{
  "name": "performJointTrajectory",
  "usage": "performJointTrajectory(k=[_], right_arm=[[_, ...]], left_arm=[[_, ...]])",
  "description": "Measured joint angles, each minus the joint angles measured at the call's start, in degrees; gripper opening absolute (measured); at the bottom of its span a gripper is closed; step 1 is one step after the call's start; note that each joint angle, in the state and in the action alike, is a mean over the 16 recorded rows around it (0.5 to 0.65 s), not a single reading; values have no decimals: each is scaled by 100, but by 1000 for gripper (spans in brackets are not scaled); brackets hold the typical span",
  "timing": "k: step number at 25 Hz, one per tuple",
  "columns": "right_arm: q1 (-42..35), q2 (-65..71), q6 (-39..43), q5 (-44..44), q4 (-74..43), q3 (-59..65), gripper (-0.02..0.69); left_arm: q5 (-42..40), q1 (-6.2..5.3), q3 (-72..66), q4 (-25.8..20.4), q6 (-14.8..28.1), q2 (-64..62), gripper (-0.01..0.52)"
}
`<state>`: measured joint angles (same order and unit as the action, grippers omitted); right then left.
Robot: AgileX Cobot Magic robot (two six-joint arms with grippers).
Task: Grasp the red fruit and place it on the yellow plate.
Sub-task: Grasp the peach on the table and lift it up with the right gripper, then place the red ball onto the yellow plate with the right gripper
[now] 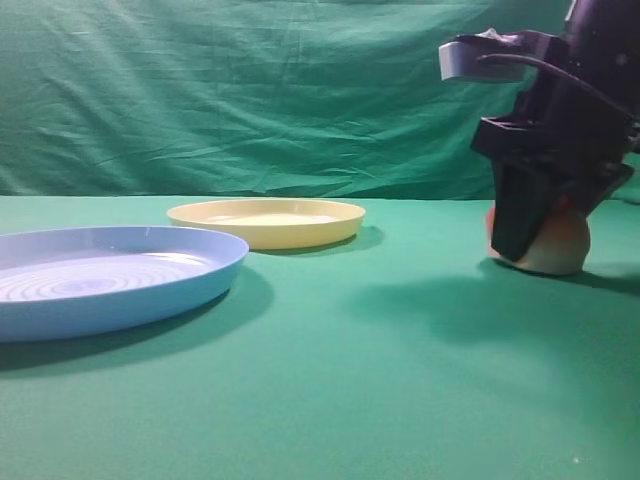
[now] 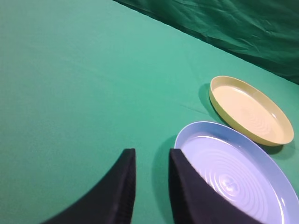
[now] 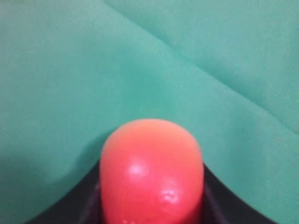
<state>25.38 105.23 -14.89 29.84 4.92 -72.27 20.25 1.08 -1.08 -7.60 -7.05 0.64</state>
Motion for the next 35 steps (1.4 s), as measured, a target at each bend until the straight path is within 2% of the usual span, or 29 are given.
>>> performJointTrajectory(k=[6, 9, 17, 22, 24, 27, 35], right_arm=[[465, 564, 0, -236, 60, -1106, 215], [659, 963, 0, -339, 81, -1589, 236], [864, 1873, 0, -204, 88, -2461, 434], [873, 1997, 0, 259, -2, -2856, 563], [873, 1933, 0, 554, -60, -3022, 584], [873, 1752, 9, 1113, -155, -3279, 537], [873, 921, 295, 2902, -377, -3810, 225]], left_arm=[[0, 0, 0, 0, 0, 0, 157], [0, 0, 0, 0, 0, 0, 157], [0, 0, 0, 0, 0, 0, 157], [0, 0, 0, 0, 0, 0, 157], [0, 0, 0, 0, 0, 0, 157], [0, 0, 0, 0, 0, 0, 157], [0, 0, 0, 0, 0, 0, 157]])
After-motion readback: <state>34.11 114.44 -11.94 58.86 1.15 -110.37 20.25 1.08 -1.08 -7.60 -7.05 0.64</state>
